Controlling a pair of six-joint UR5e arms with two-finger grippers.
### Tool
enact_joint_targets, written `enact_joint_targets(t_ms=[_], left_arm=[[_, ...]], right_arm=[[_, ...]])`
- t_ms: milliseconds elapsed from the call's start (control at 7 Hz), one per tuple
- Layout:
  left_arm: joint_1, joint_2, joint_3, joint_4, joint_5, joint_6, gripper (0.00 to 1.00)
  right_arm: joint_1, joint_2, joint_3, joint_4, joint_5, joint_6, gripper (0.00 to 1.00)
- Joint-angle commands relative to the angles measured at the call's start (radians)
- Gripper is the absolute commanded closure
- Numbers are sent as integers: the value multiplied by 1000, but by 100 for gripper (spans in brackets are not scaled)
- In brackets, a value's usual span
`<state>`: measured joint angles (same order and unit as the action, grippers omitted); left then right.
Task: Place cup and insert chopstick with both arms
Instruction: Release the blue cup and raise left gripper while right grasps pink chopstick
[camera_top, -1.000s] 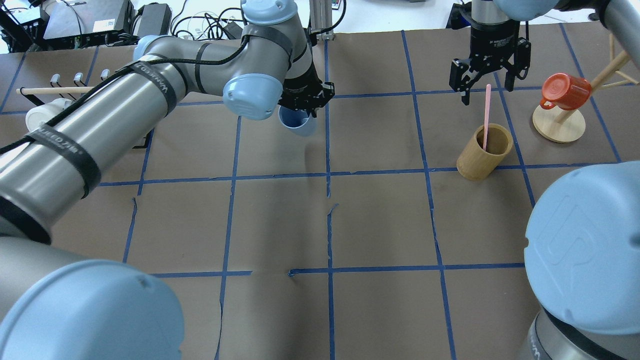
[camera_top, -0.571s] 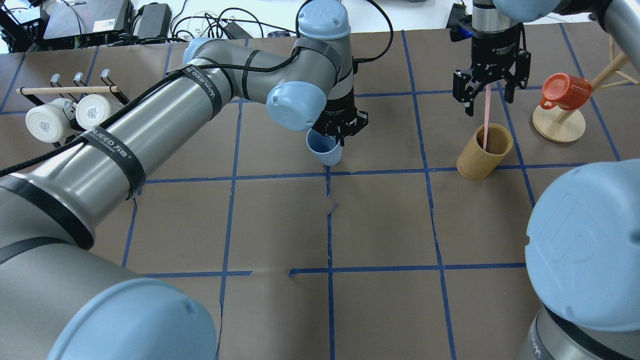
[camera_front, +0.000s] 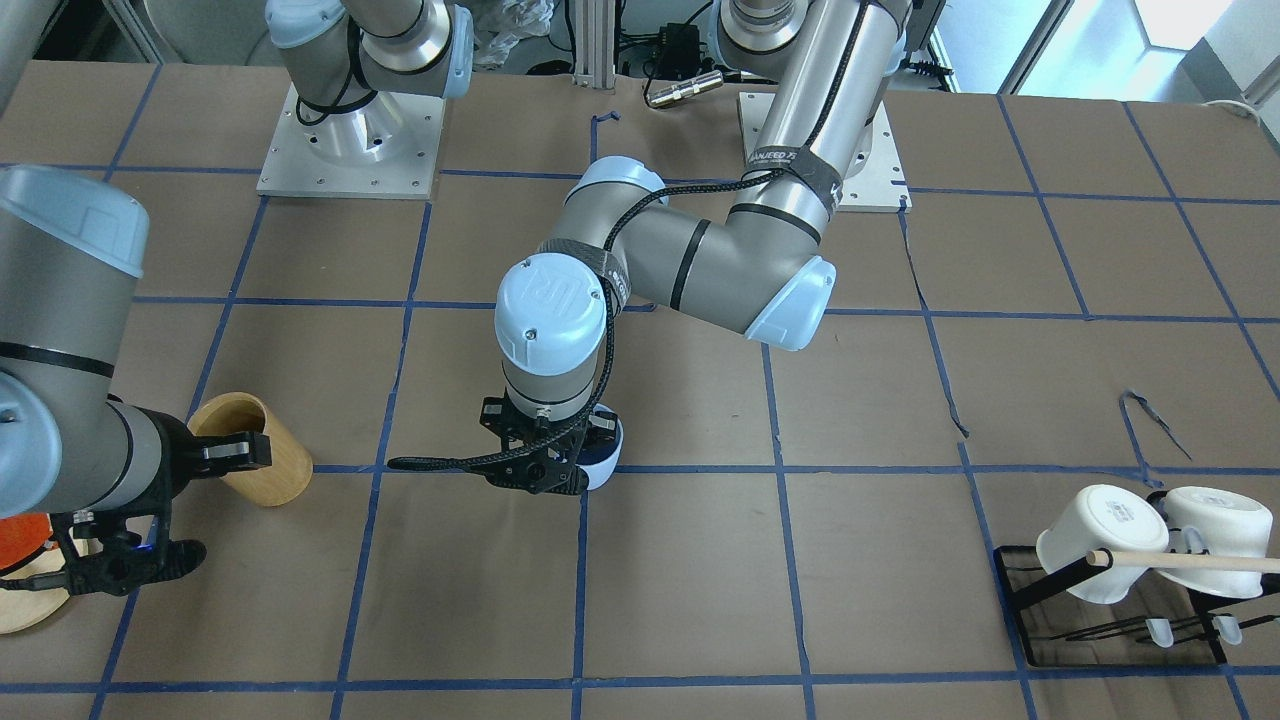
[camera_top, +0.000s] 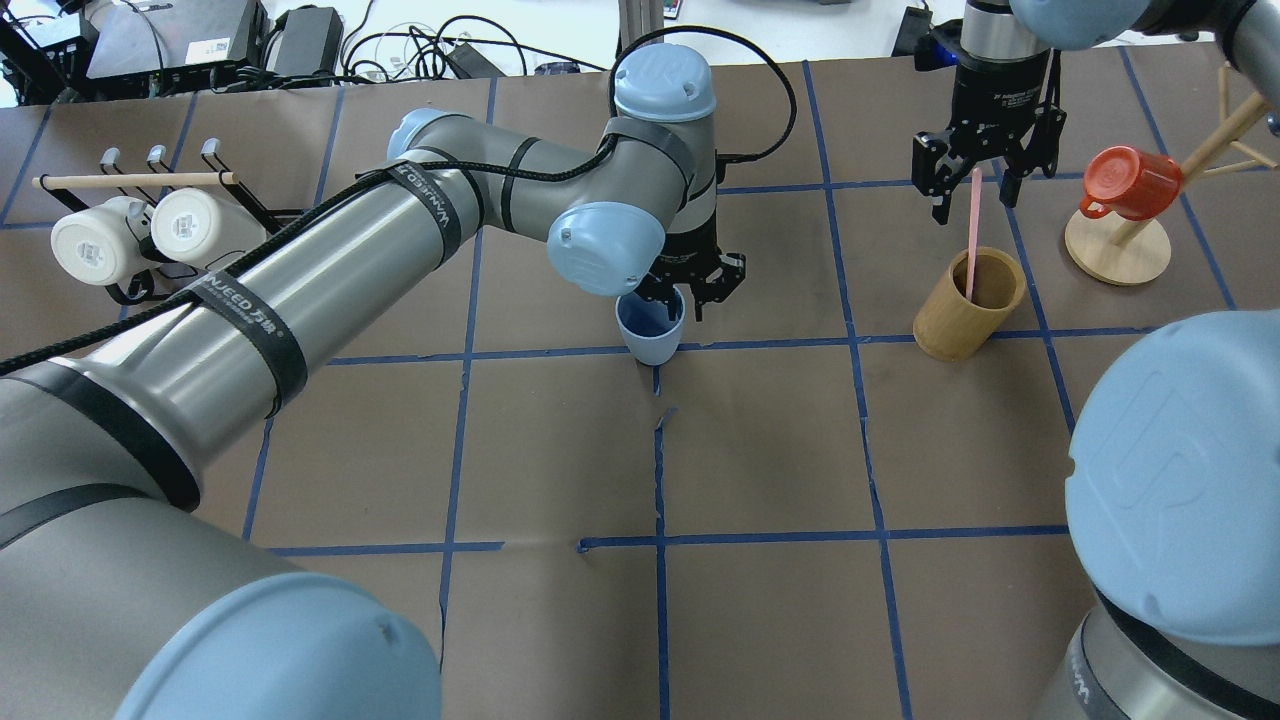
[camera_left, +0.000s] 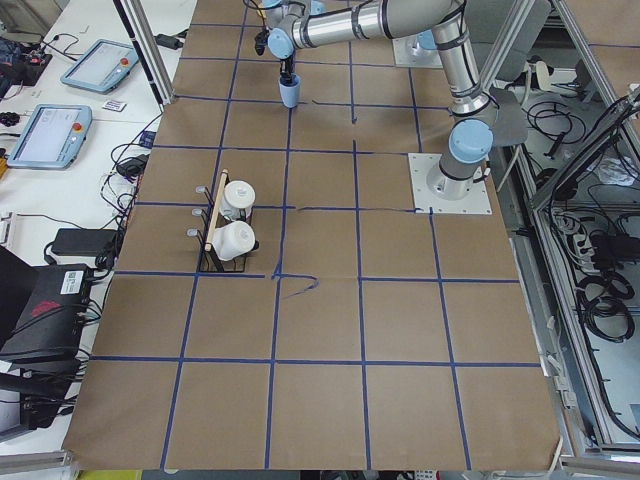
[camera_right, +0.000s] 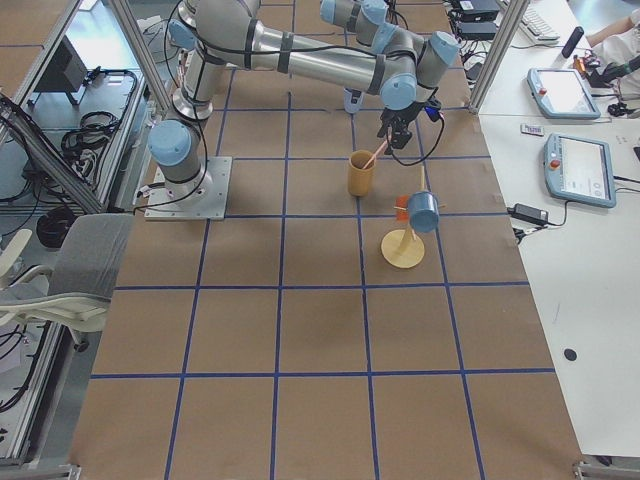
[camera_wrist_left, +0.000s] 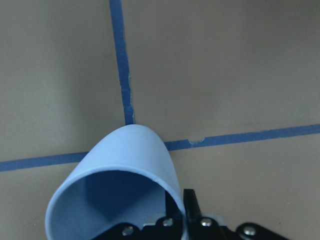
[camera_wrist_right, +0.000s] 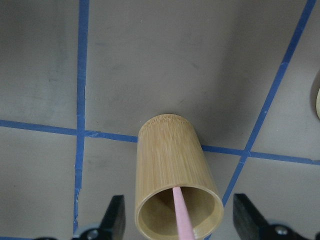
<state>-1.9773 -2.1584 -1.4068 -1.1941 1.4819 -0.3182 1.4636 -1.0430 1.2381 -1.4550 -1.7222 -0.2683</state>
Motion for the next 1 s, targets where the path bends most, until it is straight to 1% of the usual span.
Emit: enact_joint_targets(t_ms=[0,143,286,429,571,714,857], left_arm=[[49,53,17,-23,-8,-7,0],[73,90,59,-88,-5,2,0],[99,142,110,-201,-6,10,0],[133,213,120,-319,-11,13,0],[185,295,112,-393,-6,54,0],[239,372,80,-401,-2,182,0],[273,446,27,-403,4,201,0]], right_arm=[[-2,0,24,1,0,-3,36],[-6,-3,26,-2,0,0,54],[-6,-3,24,-4,1,0,74],[-6,-3,23,-4,1,0,84],[-6,-3,15,-7,1,-2,93],[-6,-5,0,-13,0,-5,100],[-8,-8,-14,-7,4,-2,100]])
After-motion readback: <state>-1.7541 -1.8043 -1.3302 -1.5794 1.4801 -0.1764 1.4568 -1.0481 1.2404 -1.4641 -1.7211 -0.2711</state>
